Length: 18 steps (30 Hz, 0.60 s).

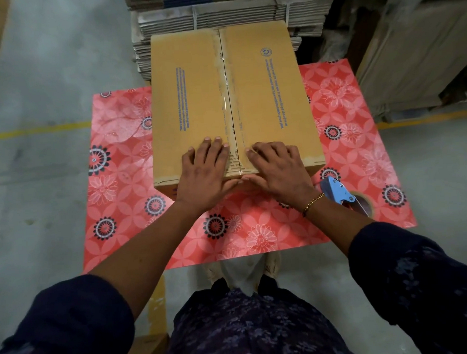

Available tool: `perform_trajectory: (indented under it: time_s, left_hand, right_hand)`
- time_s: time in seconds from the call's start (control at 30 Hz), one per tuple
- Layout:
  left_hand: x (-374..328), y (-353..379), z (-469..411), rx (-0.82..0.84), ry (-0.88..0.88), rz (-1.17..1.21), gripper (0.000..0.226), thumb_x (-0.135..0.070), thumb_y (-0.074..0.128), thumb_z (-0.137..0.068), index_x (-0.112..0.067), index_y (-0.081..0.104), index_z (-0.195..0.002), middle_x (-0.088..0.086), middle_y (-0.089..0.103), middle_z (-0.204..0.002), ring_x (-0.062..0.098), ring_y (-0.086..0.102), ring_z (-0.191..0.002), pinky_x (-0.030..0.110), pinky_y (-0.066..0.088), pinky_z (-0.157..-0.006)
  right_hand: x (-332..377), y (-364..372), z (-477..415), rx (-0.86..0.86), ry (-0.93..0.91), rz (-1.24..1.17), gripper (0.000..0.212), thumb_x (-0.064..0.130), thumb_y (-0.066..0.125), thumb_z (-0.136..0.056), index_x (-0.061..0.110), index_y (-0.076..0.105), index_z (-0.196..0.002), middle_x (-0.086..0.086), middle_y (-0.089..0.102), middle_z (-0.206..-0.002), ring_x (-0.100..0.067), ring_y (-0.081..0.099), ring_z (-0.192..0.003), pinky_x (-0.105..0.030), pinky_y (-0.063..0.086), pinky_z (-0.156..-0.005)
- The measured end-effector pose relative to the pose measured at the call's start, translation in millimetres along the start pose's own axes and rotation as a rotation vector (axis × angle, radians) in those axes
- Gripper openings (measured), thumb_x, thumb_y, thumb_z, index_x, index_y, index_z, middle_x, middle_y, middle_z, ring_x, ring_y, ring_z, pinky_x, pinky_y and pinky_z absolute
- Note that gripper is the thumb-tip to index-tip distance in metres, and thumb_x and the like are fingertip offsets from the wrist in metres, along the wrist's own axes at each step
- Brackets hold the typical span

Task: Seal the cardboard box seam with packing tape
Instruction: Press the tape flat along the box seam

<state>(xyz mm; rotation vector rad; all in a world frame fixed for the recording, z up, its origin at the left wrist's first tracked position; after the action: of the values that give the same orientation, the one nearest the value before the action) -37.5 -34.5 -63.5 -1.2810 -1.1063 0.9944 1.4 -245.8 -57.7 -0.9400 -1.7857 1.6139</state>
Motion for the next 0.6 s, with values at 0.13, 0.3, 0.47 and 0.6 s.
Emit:
perform_trajectory:
  time_s: [0.13, 0.3, 0.47, 0.6]
  left_hand:
    - [0.6, 0.3, -1.2, 0.031, 0.013, -0.050, 0.087, -0.070, 0.039, -0.094, -0.009, 0.033, -0.155, 0.016, 0.035, -0.163, 0.037, 0.034, -0.150, 0.058, 0.035, -0.109]
    - [2.1, -0.9, -1.9, 0.084, 0.028, -0.098, 0.091, -0.060, 0.061, -0.089, -0.010, 0.027, -0.156, 0.015, 0.032, -0.163, 0.036, 0.032, -0.150, 0.057, 0.038, -0.107]
    - [2.0, -2.6, -0.6, 0.090, 0.015, -0.062, 0.099, -0.058, 0.072, -0.079, -0.012, 0.029, -0.155, 0.013, 0.033, -0.164, 0.035, 0.032, -0.151, 0.056, 0.037, -0.109]
    - [1.7, -5.0, -1.1, 0.071, 0.017, -0.064, 0.100, -0.073, 0.058, -0.081, -0.011, 0.030, -0.154, 0.013, 0.035, -0.162, 0.034, 0.034, -0.149, 0.055, 0.037, -0.105]
  right_hand:
    - [-5.7, 3.2, -1.6, -0.011, -0.080, 0.057, 0.066, 0.064, 0.037, -0.100, 0.016, 0.050, -0.143, -0.005, 0.058, -0.138, -0.028, 0.053, -0.118, -0.044, 0.041, -0.087]
    - [-8.2, 6.2, -0.3, 0.006, -0.112, 0.092, 0.067, 0.061, 0.042, -0.100, 0.014, 0.046, -0.147, -0.008, 0.056, -0.141, -0.030, 0.053, -0.122, -0.046, 0.040, -0.091]
    - [-6.5, 4.4, 2.4, 0.050, -0.098, 0.093, 0.077, 0.053, 0.063, -0.086, 0.015, 0.040, -0.149, -0.008, 0.050, -0.145, -0.030, 0.046, -0.125, -0.046, 0.038, -0.093]
    - [0.6, 0.4, -1.3, 0.049, -0.002, 0.062, 0.082, 0.072, 0.057, -0.081, 0.019, 0.047, -0.142, -0.005, 0.052, -0.142, -0.029, 0.050, -0.121, -0.044, 0.037, -0.090]
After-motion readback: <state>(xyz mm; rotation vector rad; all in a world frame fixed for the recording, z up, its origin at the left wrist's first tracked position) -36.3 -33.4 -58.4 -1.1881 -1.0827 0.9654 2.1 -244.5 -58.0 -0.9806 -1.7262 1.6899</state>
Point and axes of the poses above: each hand's wrist, its own z-axis away from the middle knuckle, its own y-axis out of the palm, x = y × z, the point moved 1 cm from there along -z, towards the middle knuckle
